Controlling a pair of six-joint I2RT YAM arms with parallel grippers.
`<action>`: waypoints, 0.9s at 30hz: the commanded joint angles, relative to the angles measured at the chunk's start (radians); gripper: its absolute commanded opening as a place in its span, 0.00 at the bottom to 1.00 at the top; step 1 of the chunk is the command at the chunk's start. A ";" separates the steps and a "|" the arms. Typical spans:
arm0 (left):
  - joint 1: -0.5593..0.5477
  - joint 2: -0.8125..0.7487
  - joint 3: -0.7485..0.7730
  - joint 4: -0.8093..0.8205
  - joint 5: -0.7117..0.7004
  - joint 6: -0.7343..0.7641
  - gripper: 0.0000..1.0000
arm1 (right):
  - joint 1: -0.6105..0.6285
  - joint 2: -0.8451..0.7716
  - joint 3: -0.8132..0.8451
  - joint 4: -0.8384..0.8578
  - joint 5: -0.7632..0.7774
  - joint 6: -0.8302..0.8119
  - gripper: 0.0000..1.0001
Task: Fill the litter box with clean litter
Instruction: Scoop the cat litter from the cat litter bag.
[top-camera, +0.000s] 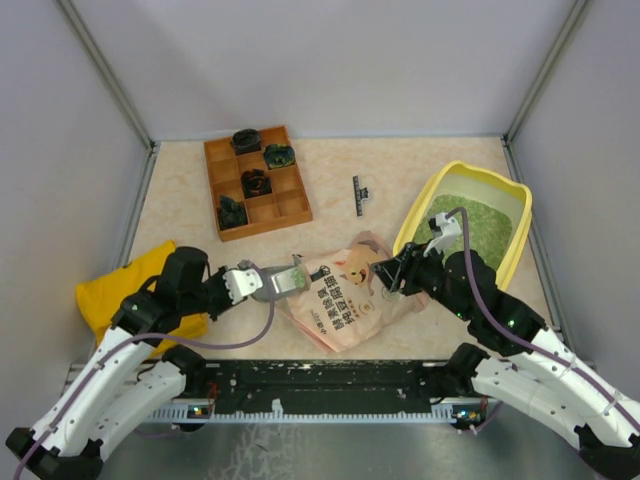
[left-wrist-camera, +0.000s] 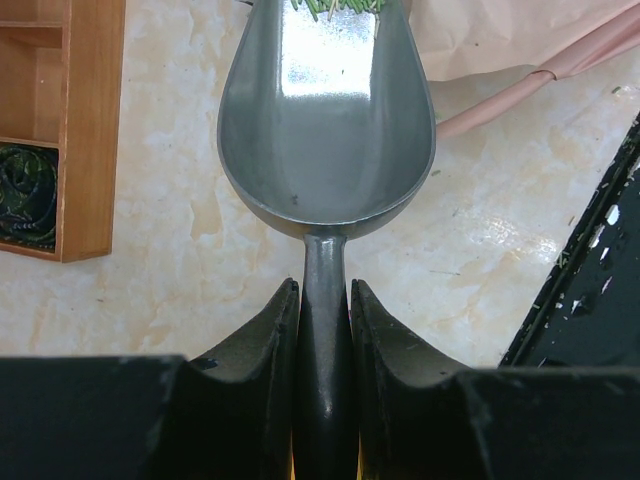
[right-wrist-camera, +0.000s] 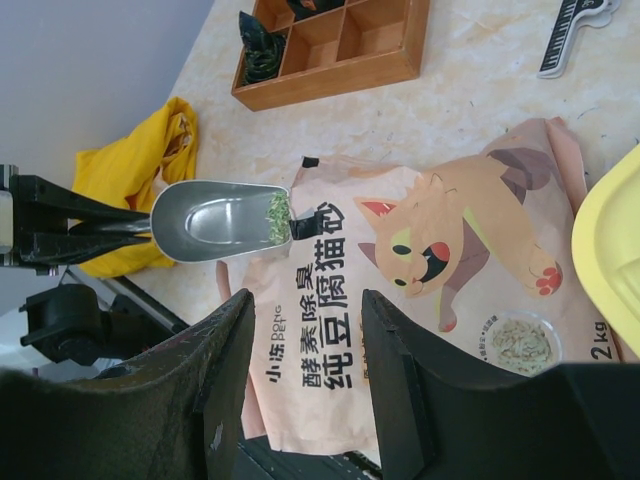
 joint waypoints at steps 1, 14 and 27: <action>0.003 -0.025 0.036 -0.010 0.036 0.016 0.00 | -0.006 0.008 0.017 0.055 -0.006 -0.008 0.48; 0.004 -0.045 0.126 -0.074 0.061 0.030 0.00 | -0.005 0.012 0.020 0.056 -0.006 -0.005 0.47; 0.003 0.060 0.166 0.073 0.187 0.033 0.00 | -0.005 0.036 0.155 0.012 0.041 -0.059 0.48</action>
